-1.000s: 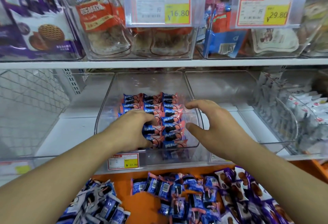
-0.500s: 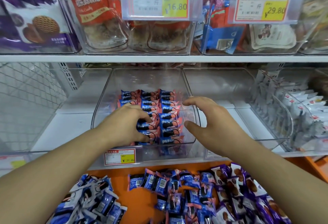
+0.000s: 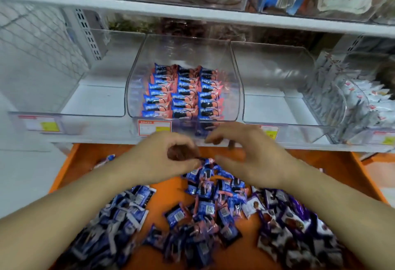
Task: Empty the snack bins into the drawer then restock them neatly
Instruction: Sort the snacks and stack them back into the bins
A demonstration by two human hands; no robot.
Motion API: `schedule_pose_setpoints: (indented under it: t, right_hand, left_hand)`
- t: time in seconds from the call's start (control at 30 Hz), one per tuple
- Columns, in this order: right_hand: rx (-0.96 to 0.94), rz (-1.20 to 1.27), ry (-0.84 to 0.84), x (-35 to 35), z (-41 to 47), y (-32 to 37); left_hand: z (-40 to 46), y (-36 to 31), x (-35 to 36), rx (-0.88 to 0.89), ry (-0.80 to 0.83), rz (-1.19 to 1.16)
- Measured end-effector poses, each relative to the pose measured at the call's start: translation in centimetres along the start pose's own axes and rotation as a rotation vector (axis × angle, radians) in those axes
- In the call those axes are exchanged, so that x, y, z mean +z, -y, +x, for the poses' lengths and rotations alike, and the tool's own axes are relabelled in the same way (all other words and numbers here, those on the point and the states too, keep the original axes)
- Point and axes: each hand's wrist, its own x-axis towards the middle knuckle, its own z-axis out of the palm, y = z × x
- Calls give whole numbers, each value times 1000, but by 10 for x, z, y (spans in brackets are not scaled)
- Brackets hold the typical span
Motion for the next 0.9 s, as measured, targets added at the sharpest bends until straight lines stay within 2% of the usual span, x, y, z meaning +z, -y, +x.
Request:
schedule_pose_setpoints:
  t: [0.17,0.33,0.43,0.57,0.73,0.83,0.9]
  right_hand:
    - [201,-116,361,90,-20,-52]
    - [393,-153,565,160,-22,-108]
    - [477,-125,556,197,-22,-127]
    - [494,-182,565,243,-26,-146]
    - [468,-246,541,251,-25,-146]
    - [550,-99,515,228,-16,-136]
    - [616,68,483,203,-8,-123]
  left_hand:
    - [-10,97,82,-232,208,130]
    - [-2,182,141,-356,230,122]
    - [6,206,164,-419,316,134]
    - [16,237,190,-495,354,110]
    - [19,229,193,-470,314,95]
    - [17,213,165,-526,250,62]
    - [14,200,145,-609,209,-61]
